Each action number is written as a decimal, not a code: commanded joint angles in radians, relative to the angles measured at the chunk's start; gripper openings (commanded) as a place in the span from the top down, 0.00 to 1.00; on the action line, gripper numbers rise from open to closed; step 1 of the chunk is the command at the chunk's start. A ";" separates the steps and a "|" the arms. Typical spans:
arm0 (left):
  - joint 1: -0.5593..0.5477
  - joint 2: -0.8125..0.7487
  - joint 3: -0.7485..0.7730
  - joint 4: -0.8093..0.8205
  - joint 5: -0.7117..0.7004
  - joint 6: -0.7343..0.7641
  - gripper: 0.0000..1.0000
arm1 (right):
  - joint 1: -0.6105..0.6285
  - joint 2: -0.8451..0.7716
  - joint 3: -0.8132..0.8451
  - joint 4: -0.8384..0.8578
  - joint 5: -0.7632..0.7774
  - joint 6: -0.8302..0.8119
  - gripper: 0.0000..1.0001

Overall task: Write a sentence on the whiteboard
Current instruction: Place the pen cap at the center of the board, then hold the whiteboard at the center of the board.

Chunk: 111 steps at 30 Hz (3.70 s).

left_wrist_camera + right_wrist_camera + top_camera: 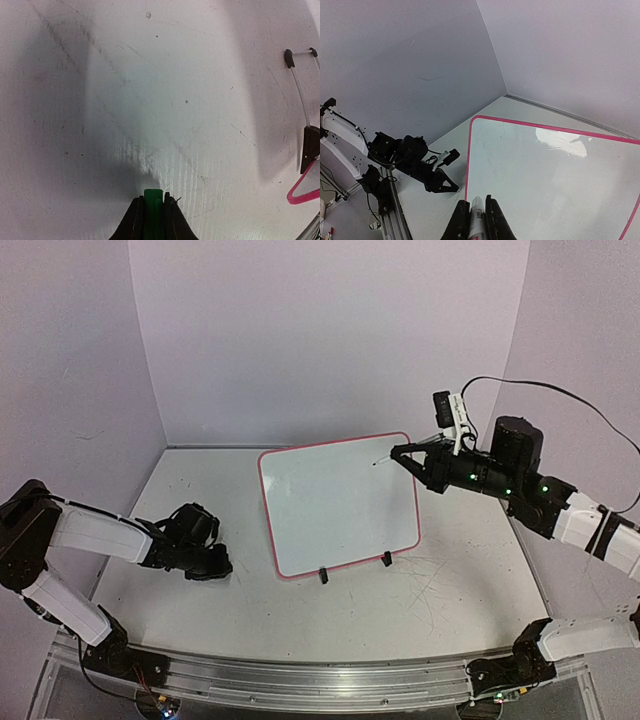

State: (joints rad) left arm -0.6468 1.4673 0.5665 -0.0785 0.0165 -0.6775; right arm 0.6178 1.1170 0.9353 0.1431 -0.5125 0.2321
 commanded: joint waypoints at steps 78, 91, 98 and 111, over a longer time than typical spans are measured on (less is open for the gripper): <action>0.179 0.174 0.177 0.773 0.878 0.248 0.85 | 0.289 0.444 0.319 0.119 0.311 -0.169 1.00; 0.180 0.220 0.193 0.773 0.879 0.282 0.84 | 0.289 0.456 0.328 0.121 0.304 -0.174 1.00; 0.180 0.237 0.198 0.773 0.878 0.297 0.90 | 0.289 0.468 0.333 0.119 0.354 -0.189 1.00; 0.181 0.244 0.199 0.773 0.875 0.328 0.99 | 0.287 0.503 0.392 0.075 0.493 -0.284 1.00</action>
State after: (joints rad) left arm -0.4648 1.6963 0.7326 0.6651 0.8915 -0.3684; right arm 0.9085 1.5968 1.2604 0.2196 -0.0344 0.0224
